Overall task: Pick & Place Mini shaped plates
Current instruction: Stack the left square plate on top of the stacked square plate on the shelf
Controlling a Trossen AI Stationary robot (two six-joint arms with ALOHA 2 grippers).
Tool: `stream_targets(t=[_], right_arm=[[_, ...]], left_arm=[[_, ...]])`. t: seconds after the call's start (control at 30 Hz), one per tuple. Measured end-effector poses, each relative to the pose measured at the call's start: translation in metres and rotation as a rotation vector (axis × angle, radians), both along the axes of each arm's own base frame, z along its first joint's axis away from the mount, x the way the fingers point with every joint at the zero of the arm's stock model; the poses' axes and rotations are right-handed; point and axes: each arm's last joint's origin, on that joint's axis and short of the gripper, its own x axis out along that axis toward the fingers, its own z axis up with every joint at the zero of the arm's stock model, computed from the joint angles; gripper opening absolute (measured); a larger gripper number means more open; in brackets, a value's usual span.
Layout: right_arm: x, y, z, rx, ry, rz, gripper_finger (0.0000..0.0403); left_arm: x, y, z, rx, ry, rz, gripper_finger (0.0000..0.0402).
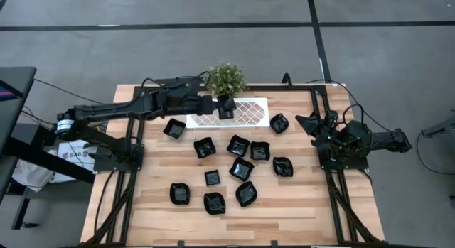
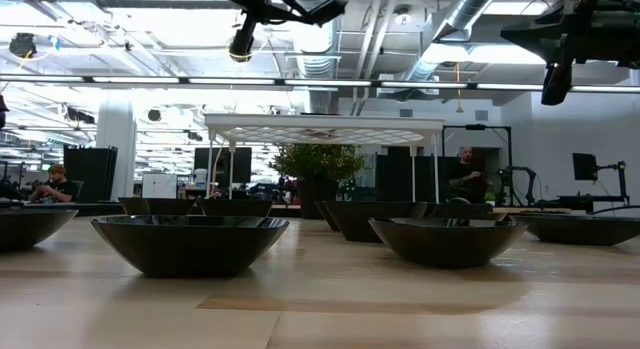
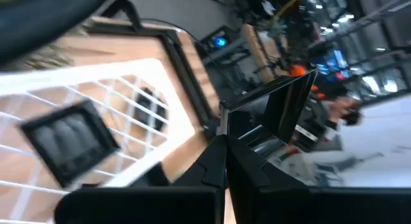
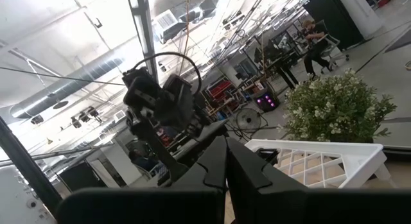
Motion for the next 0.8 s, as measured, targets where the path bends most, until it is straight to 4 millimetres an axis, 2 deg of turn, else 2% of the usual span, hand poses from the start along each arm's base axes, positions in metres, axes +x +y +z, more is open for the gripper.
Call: stream_targets(t=[0.3,0.53,0.8], right_arm=[[0.000,0.000,0.000,0.000,0.001,-0.004,0.0000],[0.000,0.000,0.000,0.001,0.001,-0.003,0.0000],[0.000,0.000,0.000,0.001,0.000,-0.003,0.0000]], left_arm=[[0.005,0.019,0.005,0.041,0.048,0.075,0.0005],[0.017,0.033,-0.018,0.038,0.129,0.074,0.0005],[0.018,0.041,-0.037,0.001,0.225,0.082,0.0005]])
